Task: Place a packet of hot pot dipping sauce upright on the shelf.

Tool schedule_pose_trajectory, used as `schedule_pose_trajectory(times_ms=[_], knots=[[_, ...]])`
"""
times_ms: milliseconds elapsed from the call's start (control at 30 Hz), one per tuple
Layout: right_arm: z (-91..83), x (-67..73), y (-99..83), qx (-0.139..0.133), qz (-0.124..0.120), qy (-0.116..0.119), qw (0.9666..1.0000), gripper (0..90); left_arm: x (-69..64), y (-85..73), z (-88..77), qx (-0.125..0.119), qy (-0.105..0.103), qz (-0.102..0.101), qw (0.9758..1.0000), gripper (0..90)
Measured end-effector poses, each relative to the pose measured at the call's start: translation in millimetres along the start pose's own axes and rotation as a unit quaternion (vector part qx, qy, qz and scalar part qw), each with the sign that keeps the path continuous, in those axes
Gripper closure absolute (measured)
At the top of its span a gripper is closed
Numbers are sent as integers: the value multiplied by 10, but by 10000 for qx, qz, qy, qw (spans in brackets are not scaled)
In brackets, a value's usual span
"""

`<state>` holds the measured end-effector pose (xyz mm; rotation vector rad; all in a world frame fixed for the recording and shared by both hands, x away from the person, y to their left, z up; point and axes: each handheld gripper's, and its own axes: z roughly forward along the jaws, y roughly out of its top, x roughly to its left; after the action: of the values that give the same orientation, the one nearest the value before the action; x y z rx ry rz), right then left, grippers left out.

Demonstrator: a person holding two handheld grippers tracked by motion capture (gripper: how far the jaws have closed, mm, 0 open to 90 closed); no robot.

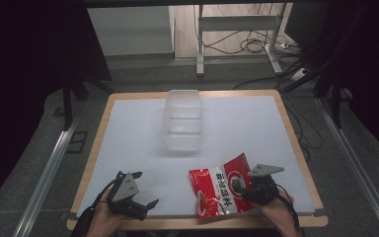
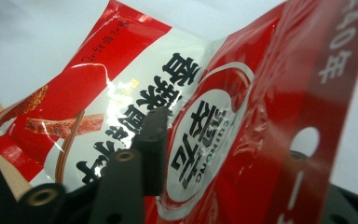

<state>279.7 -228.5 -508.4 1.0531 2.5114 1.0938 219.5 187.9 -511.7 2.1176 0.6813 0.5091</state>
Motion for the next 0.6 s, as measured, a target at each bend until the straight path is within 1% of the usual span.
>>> schedule_pose_trajectory(times_ms=[67,100,133,167,200,233,267,333,433,467,500,600], knots=[[35,25,23,116,-71,-43,9999,698,1,0,0,7,3,9,10000,0],[60,32,32,223,-82,-52,9997,727,2,1,-2,21,6,28,10000,0],[86,40,38,352,-72,-124,9993,802,1,1,-2,23,4,29,10000,0],[86,42,39,361,-80,-145,9992,840,1,1,-2,23,4,29,10000,0],[86,42,39,361,-80,-145,9992,840,1,1,-2,25,5,30,10000,0],[80,41,45,367,-75,-160,9992,859,1,1,-2,25,7,30,10000,0],[70,35,53,355,-43,-117,9993,870,2,1,-2,25,9,31,10000,0],[57,34,74,348,74,-82,9993,876,-1,1,-4,-4,22,12,10000,0],[49,28,85,331,107,-68,9994,877,-1,2,-6,-14,31,10,10000,0],[18,16,104,221,186,2,9996,877,-3,3,-6,-13,38,13,10000,1],[2,11,113,203,216,33,9996,877,-5,3,-5,-9,37,20,10000,0],[-55,2,151,22,283,133,9995,877,-8,3,1,24,30,51,10000,1]])
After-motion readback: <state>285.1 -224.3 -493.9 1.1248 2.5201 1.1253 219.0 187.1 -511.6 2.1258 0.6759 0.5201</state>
